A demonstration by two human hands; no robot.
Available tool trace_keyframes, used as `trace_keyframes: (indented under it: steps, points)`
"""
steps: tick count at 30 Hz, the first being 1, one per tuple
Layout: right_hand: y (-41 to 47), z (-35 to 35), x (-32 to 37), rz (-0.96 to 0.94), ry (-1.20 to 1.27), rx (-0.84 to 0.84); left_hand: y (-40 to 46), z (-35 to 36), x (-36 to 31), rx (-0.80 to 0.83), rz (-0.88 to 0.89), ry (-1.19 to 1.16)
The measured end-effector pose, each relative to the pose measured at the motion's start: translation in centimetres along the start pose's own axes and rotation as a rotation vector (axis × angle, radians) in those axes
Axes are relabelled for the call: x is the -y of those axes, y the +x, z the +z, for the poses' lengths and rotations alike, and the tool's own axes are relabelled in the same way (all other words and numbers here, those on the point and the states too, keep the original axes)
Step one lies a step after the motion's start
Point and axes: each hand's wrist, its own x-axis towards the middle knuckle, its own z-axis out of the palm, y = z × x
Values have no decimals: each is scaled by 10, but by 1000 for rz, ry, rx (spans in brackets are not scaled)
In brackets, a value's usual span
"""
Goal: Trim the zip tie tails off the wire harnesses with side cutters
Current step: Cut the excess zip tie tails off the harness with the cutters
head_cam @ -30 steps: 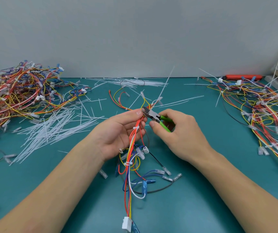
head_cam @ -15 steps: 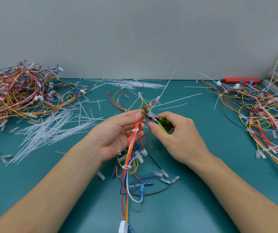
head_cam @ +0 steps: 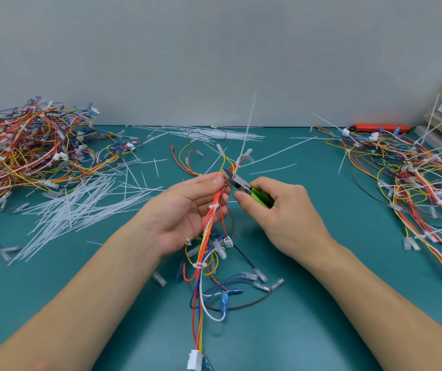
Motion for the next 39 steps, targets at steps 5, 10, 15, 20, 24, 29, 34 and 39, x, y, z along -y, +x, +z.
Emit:
trace_keyframes:
  steps: [5,10,15,20,24,29,34,39]
  points:
    - [-1,2,3,-17,-14,-43,0,1,1,-10,-6,3]
    - [-1,-1,5,-77,-70,-82,0,1,2,0,-17,-8]
    - [-1,0,5,-87,-60,-86,1,1,2,12,-21,-5]
    - [-1,0,0,-27,-6,-22,1,1,1,10,-19,-5]
    - [1,-1,1,-9,-51,-39,1,-1,0,21,-21,-11]
    - [0,0,0,-9,-42,-31,0,0,1,25,-18,1]
    - [-3,4,0,9,53,-18,0,1,0,20,-16,-2]
    - [-4,3,3,12,74,-27,0,1,1,5,-16,-3]
